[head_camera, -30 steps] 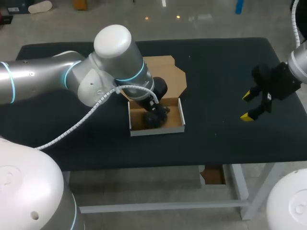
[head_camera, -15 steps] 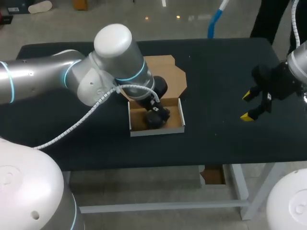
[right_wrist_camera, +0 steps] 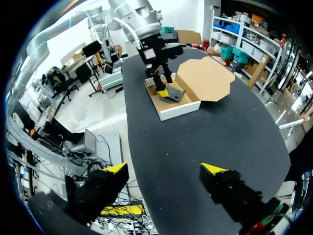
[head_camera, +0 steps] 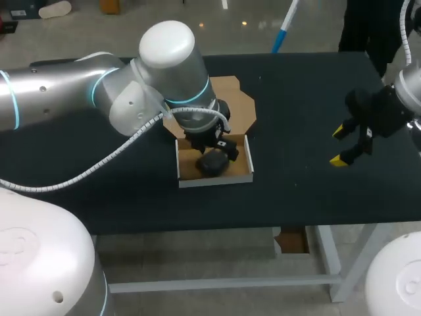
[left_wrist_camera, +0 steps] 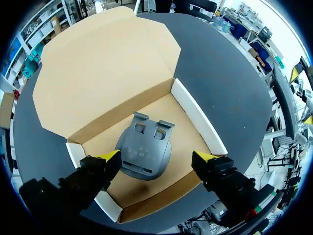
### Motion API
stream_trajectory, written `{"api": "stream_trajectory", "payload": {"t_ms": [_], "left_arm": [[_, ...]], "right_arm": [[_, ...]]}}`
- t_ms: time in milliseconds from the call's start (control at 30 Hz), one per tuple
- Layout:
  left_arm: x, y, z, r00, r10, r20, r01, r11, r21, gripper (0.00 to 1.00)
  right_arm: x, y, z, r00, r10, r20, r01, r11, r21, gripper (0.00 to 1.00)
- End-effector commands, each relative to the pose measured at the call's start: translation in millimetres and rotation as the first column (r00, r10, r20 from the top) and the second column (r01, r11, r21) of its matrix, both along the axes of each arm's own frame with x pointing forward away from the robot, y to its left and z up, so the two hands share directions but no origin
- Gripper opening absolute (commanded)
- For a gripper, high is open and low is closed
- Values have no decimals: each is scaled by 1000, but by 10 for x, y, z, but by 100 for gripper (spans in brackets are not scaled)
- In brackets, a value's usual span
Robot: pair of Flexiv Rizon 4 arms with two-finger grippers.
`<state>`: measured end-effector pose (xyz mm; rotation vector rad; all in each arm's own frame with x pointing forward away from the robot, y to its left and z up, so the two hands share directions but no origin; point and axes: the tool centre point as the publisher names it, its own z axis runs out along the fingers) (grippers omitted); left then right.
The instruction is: Assemble the packaging by folding the flat box into shape, placing the metal phone stand inside, and closing the box properly
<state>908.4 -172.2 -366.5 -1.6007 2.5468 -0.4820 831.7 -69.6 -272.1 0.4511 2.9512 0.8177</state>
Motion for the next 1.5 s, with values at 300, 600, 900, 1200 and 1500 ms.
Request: {"api": "stream_trajectory", "payload": {"t_ms": [300,600,900,1200,1500], "left_arm": [[-63,-24,89,991,135,-20,-135,991,17,100],[-63,-24,89,991,135,-20,-135,991,17,100],[73,-14,-85,954,288,-85,-288,958,17,100],[143,-38,-202,929,330,-166,-327,944,50,100],[65,-38,-259,903,384,-193,-370,923,106,100]], "right_arm": [[-1,-11,8,1000,3,-1,-3,1000,4,100],[-1,-11,8,1000,3,-1,-3,1000,4,100],[-1,-11,8,1000,3,-1,-3,1000,4,100],[-1,-11,8,1000,3,-1,-3,1000,4,100],[-1,-11,8,1000,3,-1,-3,1000,4,100]]}}
